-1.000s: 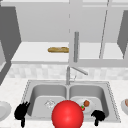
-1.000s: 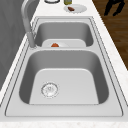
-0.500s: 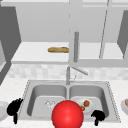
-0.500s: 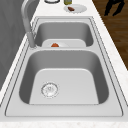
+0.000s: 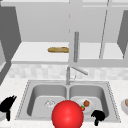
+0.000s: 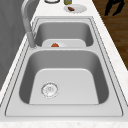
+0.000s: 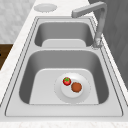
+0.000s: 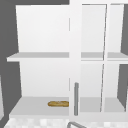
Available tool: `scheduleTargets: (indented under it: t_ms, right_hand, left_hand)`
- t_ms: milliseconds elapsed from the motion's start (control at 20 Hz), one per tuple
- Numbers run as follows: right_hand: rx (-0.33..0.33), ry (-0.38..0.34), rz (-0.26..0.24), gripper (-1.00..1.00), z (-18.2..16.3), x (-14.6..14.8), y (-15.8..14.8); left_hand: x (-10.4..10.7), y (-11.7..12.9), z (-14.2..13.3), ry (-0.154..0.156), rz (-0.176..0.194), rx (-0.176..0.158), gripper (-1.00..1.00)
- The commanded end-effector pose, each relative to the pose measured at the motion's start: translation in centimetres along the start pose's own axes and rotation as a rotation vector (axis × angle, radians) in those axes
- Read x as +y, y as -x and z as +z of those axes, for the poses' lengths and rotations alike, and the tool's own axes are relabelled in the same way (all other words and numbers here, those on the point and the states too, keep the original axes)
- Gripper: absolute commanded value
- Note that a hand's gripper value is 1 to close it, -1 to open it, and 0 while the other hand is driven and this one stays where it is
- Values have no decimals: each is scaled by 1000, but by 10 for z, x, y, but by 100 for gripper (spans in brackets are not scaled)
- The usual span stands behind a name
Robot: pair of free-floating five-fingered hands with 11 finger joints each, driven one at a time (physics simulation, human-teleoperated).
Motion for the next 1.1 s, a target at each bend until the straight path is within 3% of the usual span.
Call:
scheduleTargets:
  t_ms: [0,400,700,850,1050]
  right_hand:
    - [0,0,0,0,0,0,0]
    - [0,0,0,0,0,0,0]
    - [0,0,0,0,0,0,0]
    - [0,0,0,0,0,0,0]
    - [0,0,0,0,0,0,0]
  left_hand:
    - [3,5,25,-24,18,-24,-100]
    - [9,19,79,-13,9,-35,-100]
    - [14,30,117,-7,29,-39,-100]
    - [18,34,134,-19,44,-37,-100]
    - [25,36,156,-15,40,-38,-100]
